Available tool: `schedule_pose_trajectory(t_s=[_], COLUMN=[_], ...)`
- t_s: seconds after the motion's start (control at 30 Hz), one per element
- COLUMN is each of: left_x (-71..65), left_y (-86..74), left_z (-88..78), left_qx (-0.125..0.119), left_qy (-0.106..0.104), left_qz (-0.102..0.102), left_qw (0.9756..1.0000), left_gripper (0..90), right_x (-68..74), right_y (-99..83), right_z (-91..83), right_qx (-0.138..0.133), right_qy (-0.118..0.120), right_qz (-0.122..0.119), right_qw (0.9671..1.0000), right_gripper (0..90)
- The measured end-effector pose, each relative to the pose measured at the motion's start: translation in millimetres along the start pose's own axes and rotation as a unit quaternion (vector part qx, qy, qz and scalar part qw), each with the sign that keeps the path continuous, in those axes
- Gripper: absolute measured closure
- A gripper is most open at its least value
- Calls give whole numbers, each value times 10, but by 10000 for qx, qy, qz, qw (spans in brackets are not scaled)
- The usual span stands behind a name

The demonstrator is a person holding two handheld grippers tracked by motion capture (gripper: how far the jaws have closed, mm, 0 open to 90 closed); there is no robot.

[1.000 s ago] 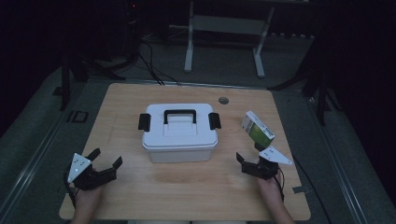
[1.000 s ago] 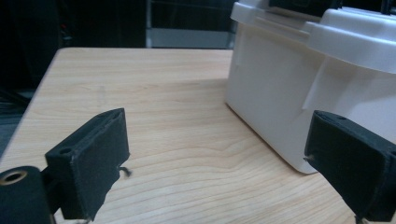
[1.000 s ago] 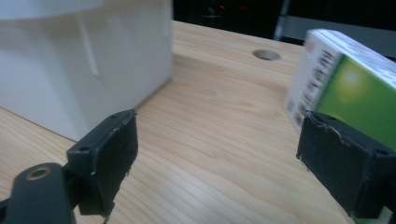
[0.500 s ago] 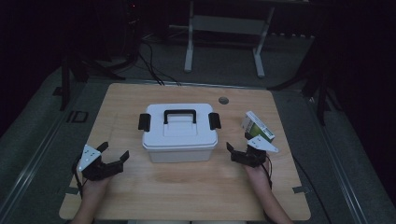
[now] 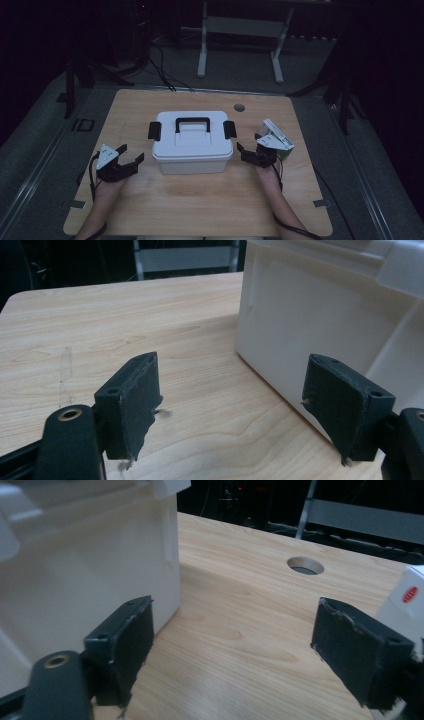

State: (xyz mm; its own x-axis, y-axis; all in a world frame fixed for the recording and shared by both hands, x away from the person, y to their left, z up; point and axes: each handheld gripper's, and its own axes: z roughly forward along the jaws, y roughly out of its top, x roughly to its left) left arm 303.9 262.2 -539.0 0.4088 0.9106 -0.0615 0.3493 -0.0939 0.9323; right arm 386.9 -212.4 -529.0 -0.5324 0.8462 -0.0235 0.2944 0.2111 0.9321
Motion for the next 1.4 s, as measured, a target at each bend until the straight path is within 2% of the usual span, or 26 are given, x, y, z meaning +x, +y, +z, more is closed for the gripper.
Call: schedule_pose_trajectory(t_s=[0.07, 0.1, 0.13, 0.2, 0.23, 0.3, 0.43, 0.57, 0.7, 0.77, 0.87, 1.0, 1.07, 1.17, 1.4], left_x=[-16, -24, -36, -51, -61, -61, -105, -143, -169, -179, -188, -218, -227, -232, -251], left_y=[8, 11, 15, 26, 32, 46, 77, 107, 128, 132, 132, 161, 173, 177, 186], left_z=[49, 77, 103, 148, 165, 205, 276, 355, 408, 425, 445, 448, 451, 451, 454], left_qx=[60, 101, 139, 143, 148, 168, 209, 274, 266, 261, 265, 246, 245, 238, 300], left_qy=[-36, -136, -118, -243, -173, -284, -302, -458, -452, -498, -580, -680, -751, -775, -743], left_qz=[-38, -49, -3, -56, -8, -56, 90, 122, 163, 170, 140, 249, 229, 222, 176], left_qw=[10000, 9998, 9998, 9996, 9997, 9994, 9993, 9985, 9985, 9983, 9979, 9971, 9966, 9965, 9966], left_gripper=[326, 348, 391, 462, 489, 551, 598, 631, 637, 679, 731, 812, 846, 891, 899], right_x=[15, 23, 31, 60, 77, 96, 133, 170, 215, 241, 279, 324, 345, 347, 358], right_y=[13, 17, 21, 24, 25, 26, 42, 75, 110, 126, 141, 151, 157, 164, 158], right_z=[24, 38, 51, 80, 95, 112, 143, 166, 193, 204, 220, 232, 235, 228, 219], right_qx=[8, 12, 43, 141, 183, 190, 238, 241, 247, 246, 218, 225, 233, 216, 238], right_qy=[32, 66, 129, 209, 258, 313, 443, 532, 574, 637, 700, 779, 781, 807, 834], right_qz=[15, 3, -24, -147, -184, -179, -215, -242, -282, -250, -327, -391, -457, -435, -376], right_qw=[10000, 10000, 9999, 9996, 9993, 9992, 9985, 9980, 9976, 9974, 9968, 9959, 9956, 9956, 9955], right_gripper=[253, 287, 359, 412, 453, 509, 594, 626, 669, 700, 781, 853, 869, 883, 898])
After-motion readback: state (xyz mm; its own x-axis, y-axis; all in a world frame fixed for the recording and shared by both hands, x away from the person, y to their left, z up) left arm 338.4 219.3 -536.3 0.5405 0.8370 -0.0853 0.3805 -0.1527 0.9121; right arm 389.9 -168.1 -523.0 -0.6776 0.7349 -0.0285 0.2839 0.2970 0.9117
